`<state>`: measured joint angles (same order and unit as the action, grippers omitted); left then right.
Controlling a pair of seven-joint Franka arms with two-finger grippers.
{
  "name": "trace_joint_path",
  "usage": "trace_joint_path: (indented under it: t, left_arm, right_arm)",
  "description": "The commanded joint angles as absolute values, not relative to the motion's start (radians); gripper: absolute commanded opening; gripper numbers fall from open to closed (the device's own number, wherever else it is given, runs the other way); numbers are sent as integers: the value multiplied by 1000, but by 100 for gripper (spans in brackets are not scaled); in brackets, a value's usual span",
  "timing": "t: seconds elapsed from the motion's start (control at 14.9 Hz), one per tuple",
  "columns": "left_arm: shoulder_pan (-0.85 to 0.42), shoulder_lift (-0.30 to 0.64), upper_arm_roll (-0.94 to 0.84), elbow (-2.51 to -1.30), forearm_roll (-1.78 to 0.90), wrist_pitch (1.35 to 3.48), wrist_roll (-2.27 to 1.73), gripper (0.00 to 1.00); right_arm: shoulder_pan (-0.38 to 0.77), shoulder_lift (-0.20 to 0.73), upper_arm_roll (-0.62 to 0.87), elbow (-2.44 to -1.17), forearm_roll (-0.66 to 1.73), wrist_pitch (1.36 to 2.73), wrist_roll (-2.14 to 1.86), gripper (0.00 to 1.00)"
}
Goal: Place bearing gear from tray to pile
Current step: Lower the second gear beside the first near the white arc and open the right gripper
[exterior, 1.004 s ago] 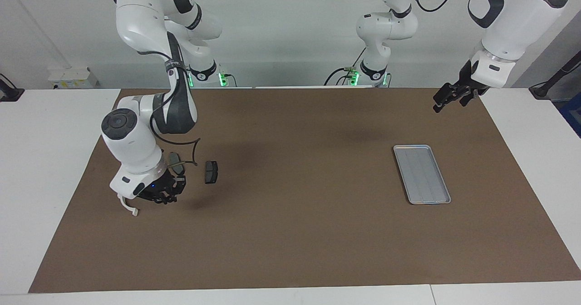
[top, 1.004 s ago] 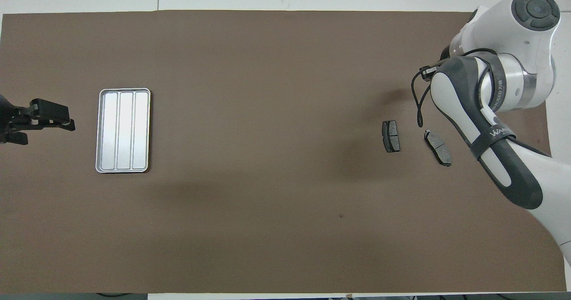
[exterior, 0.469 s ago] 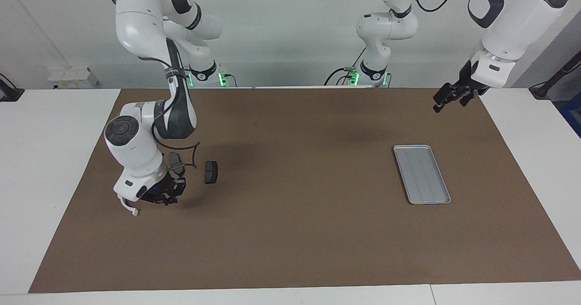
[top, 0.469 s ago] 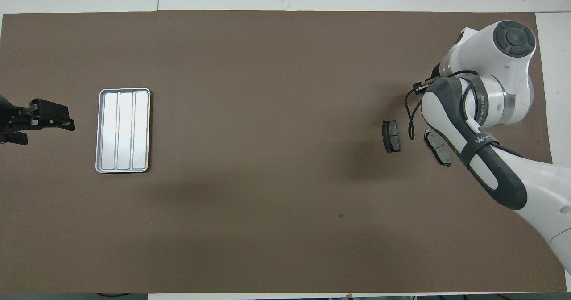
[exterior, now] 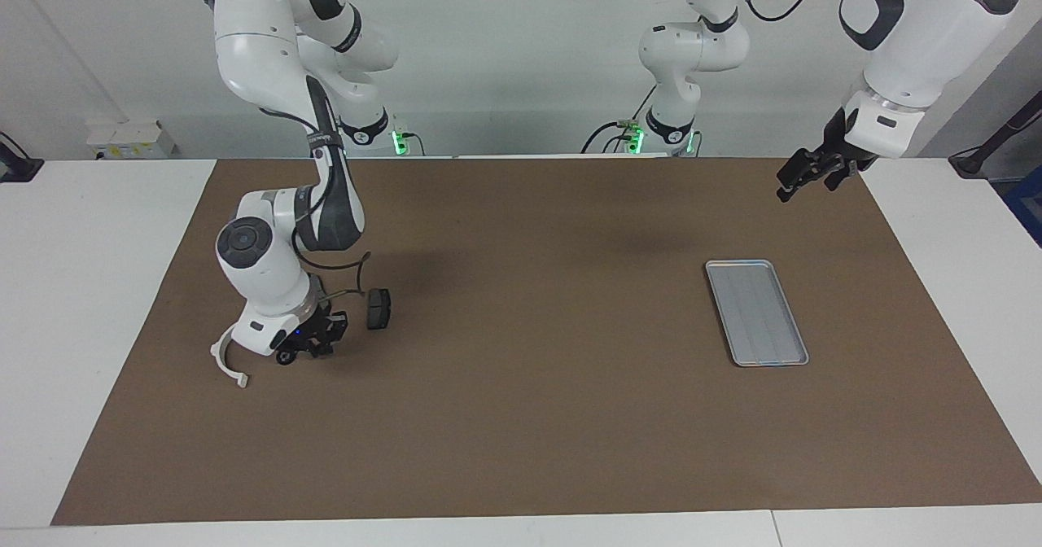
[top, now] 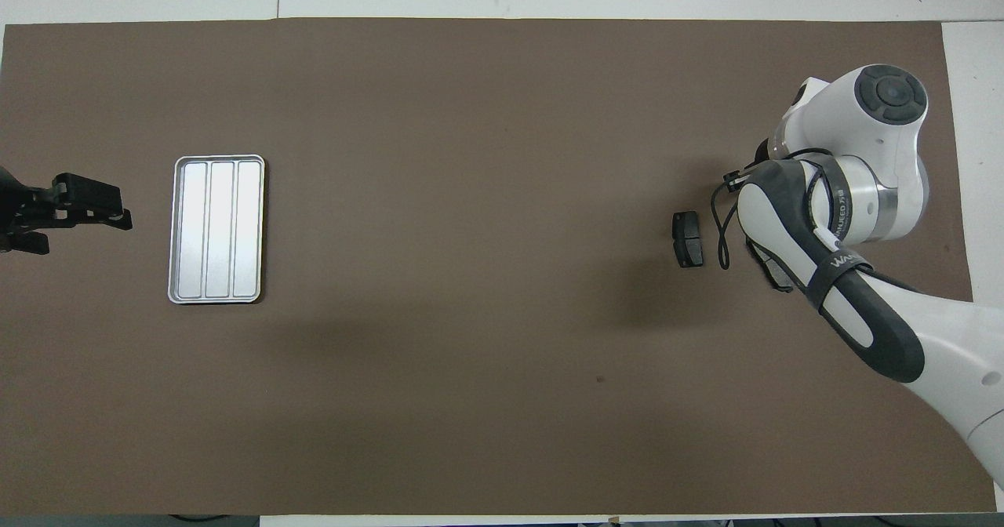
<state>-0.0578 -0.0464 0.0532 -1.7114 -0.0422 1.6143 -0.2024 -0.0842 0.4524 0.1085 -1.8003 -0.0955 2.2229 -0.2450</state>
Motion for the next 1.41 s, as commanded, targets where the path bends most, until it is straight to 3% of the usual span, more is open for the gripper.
trace_joint_path:
  t: [0.0, 0.8, 0.87, 1.0, 1.14, 1.34]
  left_arm:
    - [-54, -63, 49, -1723, -38, 1611, -198, 100]
    - [-54, -63, 49, -1723, -38, 1611, -198, 100]
    - [-52, -63, 49, -1723, -38, 1611, -198, 100]
    - [-54, -63, 49, -1723, -38, 1611, -198, 100]
    - [-54, -63, 49, -1721, -38, 1611, -198, 100]
    - [-54, -63, 49, -1723, -38, 1611, -198, 100]
  right_arm:
    - [-110, 413, 120, -1859, -71, 2247, -290, 0]
    - [-72, 422, 120, -1873, -71, 2303, -215, 0]
    - [-71, 422, 120, -1873, -71, 2304, -213, 4]
    - [-60, 422, 120, -1870, -71, 2303, -195, 77]
    - [-58, 422, 120, -1861, -71, 2303, -180, 97]
    - [-48, 416, 120, -1827, -71, 2283, -169, 99]
